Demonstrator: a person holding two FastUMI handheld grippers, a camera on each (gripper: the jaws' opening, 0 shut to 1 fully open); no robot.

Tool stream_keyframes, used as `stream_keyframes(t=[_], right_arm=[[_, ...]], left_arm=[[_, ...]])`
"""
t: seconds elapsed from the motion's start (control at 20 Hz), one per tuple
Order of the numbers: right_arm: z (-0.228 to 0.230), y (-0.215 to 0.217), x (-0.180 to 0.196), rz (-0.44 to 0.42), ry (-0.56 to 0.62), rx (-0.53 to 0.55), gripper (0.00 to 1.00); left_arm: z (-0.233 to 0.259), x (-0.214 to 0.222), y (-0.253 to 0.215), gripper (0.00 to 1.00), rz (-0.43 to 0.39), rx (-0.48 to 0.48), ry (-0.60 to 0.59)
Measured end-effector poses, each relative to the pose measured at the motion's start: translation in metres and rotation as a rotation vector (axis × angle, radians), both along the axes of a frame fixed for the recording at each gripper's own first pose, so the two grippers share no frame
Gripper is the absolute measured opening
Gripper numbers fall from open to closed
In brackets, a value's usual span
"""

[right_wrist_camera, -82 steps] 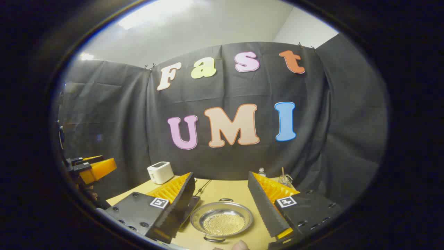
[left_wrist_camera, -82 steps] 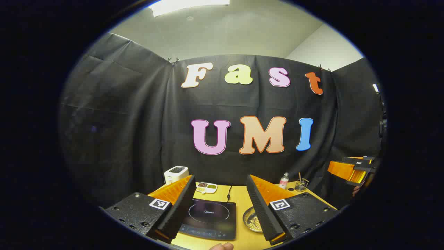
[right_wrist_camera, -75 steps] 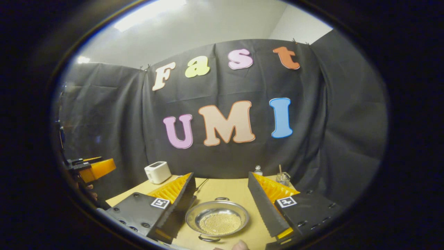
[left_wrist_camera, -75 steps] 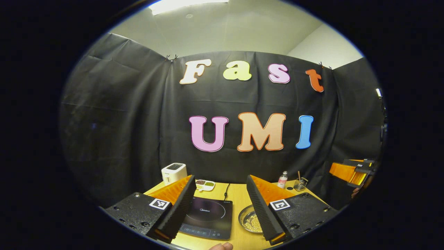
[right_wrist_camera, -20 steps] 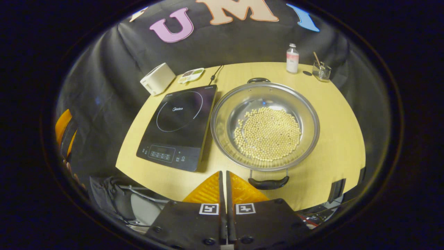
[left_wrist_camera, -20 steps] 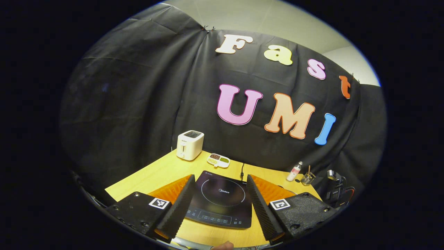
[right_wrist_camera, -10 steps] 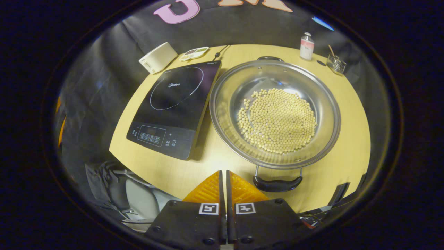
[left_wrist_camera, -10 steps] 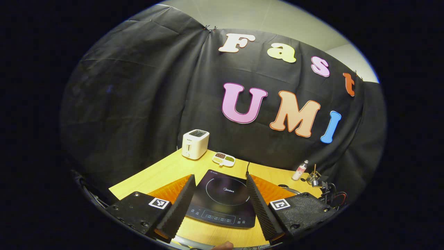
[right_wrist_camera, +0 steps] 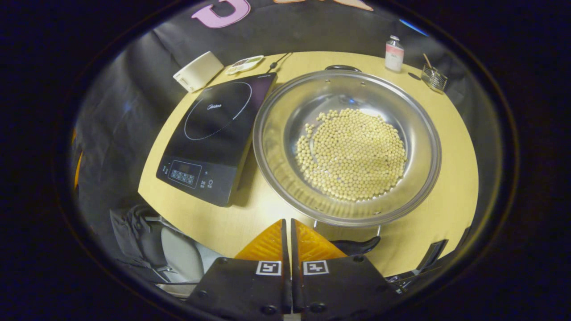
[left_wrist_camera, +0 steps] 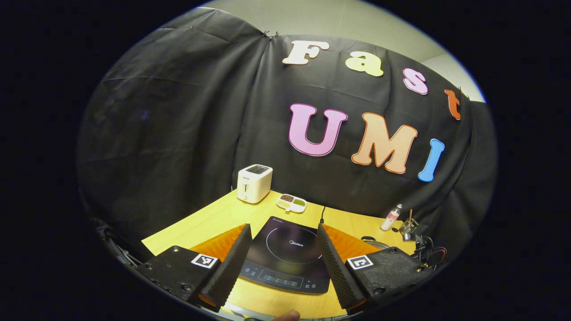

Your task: First push the handle of the pot to place it horizontally, then grasp the pot with both hands and set it on the induction cooktop.

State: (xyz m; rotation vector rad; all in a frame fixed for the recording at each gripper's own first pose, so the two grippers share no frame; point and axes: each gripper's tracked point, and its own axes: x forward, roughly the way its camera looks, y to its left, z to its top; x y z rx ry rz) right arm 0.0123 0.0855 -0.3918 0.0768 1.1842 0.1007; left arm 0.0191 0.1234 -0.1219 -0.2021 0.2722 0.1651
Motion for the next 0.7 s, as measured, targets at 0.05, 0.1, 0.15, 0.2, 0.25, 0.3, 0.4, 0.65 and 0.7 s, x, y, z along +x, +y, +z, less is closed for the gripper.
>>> stream_keyframes(t=[0.05,0.1,0.15,0.2,0.25,0.3,0.4,0.65,0.7], right_arm=[[0.0,0.0,0.001,-0.005,0.003,0.018,0.0],[-0.001,-0.001,0.001,-0.014,0.005,0.034,0.03],[-0.001,-0.003,0.002,-0.023,0.004,0.043,0.03],[-0.002,-0.006,0.002,-0.026,0.005,0.045,0.03],[-0.003,-0.009,0.003,-0.025,0.007,0.043,0.02],[-0.004,-0.013,0.003,-0.025,0.007,0.04,0.0],[-0.004,-0.025,0.003,-0.044,0.006,0.044,0.03],[-0.006,-0.055,0.001,-0.094,0.011,0.055,0.02],[-0.006,-0.06,0.0,-0.102,0.011,0.057,0.03]], left_arm=[[0.0,0.001,-0.003,0.9,0.0,0.001,0.002],[0.0,0.003,-0.005,0.9,-0.001,0.006,0.005],[0.0,0.004,-0.007,0.9,-0.002,0.013,0.005],[0.001,0.006,-0.009,0.9,-0.003,0.017,0.004],[0.001,0.006,-0.012,0.9,-0.006,0.02,0.008],[0.0,0.008,-0.017,0.9,-0.01,0.021,0.01],[-0.002,0.01,-0.025,0.9,-0.018,0.025,0.013],[0.001,0.019,-0.049,0.9,-0.042,0.038,0.013],[0.001,0.021,-0.053,0.9,-0.044,0.04,0.013]])
